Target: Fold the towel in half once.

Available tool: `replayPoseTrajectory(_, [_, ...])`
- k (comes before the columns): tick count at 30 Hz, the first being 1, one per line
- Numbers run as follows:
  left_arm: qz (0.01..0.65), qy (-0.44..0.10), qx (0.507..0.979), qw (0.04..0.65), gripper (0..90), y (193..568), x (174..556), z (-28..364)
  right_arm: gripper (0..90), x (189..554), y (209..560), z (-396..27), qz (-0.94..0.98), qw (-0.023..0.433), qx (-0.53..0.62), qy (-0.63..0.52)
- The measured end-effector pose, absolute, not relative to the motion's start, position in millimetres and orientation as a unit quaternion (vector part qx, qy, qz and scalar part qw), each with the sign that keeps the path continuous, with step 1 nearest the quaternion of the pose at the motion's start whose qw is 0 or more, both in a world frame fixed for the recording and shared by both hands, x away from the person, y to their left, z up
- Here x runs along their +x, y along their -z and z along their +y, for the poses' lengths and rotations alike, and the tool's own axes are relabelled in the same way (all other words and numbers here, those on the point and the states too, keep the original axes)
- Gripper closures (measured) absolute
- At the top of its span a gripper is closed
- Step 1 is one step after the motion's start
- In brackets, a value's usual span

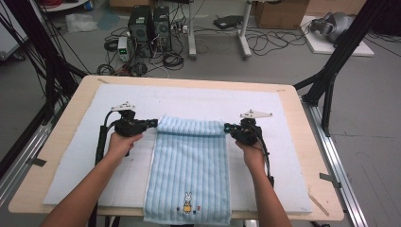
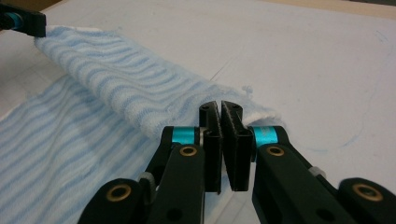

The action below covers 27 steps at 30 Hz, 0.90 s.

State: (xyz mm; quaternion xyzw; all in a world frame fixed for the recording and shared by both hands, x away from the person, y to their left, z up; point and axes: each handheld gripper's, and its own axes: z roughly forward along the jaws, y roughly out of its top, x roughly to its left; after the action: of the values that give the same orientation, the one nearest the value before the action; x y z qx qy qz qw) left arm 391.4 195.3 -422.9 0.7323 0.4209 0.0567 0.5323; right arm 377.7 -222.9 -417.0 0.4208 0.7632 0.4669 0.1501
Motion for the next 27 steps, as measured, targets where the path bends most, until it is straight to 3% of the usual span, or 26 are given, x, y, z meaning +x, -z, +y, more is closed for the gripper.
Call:
replayPoseTrajectory(16, [0.399, -0.048, 0.757, 0.515, 86.3, 437, 359, 199, 85.4, 334, 432, -222, 0.786, 0.132, 0.415, -0.439])
replayPoseTrajectory(17, [0.405, -0.055, 0.753, 0.517, 80.6, 437, 360, 198, 79.0, 334, 433, -222, 0.785, 0.137, 0.418, -0.436])
replayPoseTrajectory(19, [0.406, -0.072, 0.749, 0.518, 57.9, 436, 363, 197, 67.3, 335, 432, -223, 0.774, 0.140, 0.431, -0.442])
replayPoseTrajectory(22, [0.408, -0.086, 0.745, 0.521, 47.1, 434, 371, 195, 50.2, 334, 430, -225, 0.762, 0.161, 0.447, -0.440])
replayPoseTrajectory(27, [0.442, -0.103, 0.713, 0.534, 36.6, 428, 389, 196, 37.2, 335, 428, -232, 0.749, 0.172, 0.463, -0.442])
